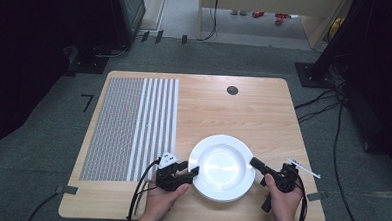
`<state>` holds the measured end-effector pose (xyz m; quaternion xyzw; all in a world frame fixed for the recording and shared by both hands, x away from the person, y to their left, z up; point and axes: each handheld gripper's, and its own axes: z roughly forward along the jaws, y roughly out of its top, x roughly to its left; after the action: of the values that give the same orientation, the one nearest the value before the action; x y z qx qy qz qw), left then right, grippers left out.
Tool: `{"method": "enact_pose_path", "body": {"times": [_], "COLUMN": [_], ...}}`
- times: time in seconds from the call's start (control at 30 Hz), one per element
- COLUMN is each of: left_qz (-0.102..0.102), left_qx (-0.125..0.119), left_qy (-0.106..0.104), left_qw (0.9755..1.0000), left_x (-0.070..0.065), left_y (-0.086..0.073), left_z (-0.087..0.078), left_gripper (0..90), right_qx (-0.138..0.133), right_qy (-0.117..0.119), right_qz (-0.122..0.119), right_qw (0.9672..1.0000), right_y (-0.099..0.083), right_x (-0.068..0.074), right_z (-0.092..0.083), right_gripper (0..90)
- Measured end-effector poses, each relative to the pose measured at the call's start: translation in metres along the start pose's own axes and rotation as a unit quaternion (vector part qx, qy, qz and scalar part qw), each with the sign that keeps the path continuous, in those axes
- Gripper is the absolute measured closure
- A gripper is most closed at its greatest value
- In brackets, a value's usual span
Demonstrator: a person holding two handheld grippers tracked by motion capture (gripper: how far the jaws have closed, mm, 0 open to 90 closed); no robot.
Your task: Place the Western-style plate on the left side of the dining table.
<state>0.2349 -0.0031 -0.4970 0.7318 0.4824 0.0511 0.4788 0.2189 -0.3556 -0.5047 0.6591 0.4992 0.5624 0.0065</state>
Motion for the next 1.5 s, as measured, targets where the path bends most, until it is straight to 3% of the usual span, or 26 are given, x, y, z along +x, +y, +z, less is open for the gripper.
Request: {"method": "enact_pose_path", "body": {"times": [0.27,0.37,0.6,0.93,1.1,1.33,1.5], "left_qz": [-0.005,-0.006,-0.012,-0.034,-0.052,-0.049,-0.058], "left_qx": [-0.001,-0.003,-0.017,-0.028,-0.047,-0.046,-0.043], "left_qy": [-0.003,-0.003,0.004,-0.006,-0.014,-0.02,-0.03], "left_qw": [1.0,1.0,0.9998,0.999,0.9974,0.9976,0.9969], "left_x": [0.001,0.001,0.0,0.004,0.01,0.013,0.018], "left_y": [0.001,0.001,0.0,0.002,0.005,0.009,0.013], "left_z": [0.0,-0.001,-0.004,-0.009,-0.016,-0.021,-0.025], "left_gripper": [49.4,50.2,57.6,63.0,67.2,68.8,69.7], "right_qx": [-0.02,-0.031,-0.032,-0.039,-0.042,-0.044,-0.051], "right_qy": [0.034,0.054,0.048,0.043,0.05,0.055,0.062], "right_qz": [-0.021,-0.039,-0.038,-0.026,-0.025,-0.023,-0.028], "right_qw": [0.999,0.9973,0.9976,0.998,0.9975,0.9972,0.9964], "right_y": [0.0,0.0,-0.002,-0.007,-0.009,-0.009,-0.006], "right_x": [0.003,0.006,0.004,0.005,0.009,0.013,0.021], "right_z": [0.001,0.002,0.005,0.008,0.009,0.009,0.011], "right_gripper": [83.2,83.2,82.9,83.0,82.9,83.0,83.6]}}
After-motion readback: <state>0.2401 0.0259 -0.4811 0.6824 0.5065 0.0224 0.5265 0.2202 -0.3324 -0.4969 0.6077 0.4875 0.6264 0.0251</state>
